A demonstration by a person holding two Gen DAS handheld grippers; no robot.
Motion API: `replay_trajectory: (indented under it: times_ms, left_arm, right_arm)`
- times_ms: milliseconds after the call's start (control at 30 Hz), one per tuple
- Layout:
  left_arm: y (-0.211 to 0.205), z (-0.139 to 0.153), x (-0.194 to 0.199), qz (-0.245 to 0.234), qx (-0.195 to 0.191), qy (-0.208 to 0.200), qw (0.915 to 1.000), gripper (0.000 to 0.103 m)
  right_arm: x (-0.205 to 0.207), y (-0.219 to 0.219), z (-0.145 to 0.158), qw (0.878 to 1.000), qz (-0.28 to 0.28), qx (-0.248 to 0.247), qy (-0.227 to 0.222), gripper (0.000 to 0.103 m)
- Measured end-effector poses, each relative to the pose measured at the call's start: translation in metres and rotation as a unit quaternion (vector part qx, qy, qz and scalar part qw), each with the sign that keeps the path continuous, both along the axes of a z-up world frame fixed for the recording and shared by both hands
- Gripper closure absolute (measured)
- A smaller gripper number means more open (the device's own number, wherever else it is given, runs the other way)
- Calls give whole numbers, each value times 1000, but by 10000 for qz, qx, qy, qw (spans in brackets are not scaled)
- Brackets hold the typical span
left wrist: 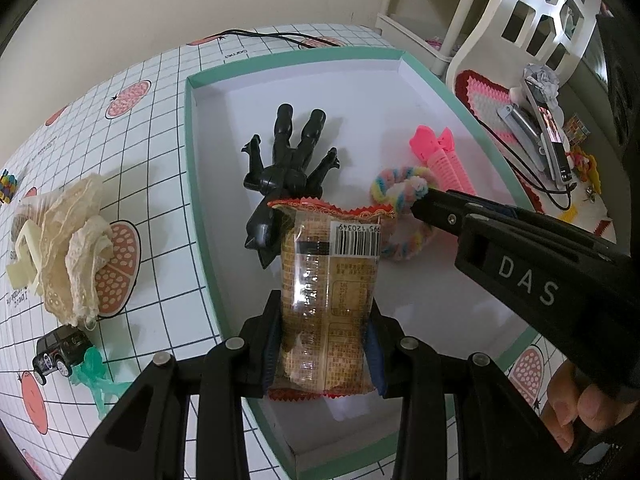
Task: Organize objects
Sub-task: 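Carry both items into the teal tray while the left tool releases the snack packet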
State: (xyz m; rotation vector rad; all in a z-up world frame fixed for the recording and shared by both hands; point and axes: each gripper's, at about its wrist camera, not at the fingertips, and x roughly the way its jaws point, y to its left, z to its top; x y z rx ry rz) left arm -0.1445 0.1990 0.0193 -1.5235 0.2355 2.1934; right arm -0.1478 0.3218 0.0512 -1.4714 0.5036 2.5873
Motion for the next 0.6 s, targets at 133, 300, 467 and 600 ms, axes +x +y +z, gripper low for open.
replay_trajectory:
  times_ms: [133, 300, 467, 600]
  left_arm:
    - [0, 1, 0, -19, 4, -18, 10000, 64]
    - [-1, 6, 0, -17, 46, -2, 10000, 63]
    - [-2, 11, 0, -11, 84, 64, 9999, 57]
    - [-6, 19, 1, 14, 164, 163, 9997, 56]
  right_arm:
    - [-1, 0, 0, 10000, 11, 12, -14, 75]
    - [0, 0, 1, 10000, 13, 26, -2, 66]
    - [3, 1, 7, 9999, -18, 48, 89, 63]
    - [4, 1, 11, 9998, -13, 59, 165, 63]
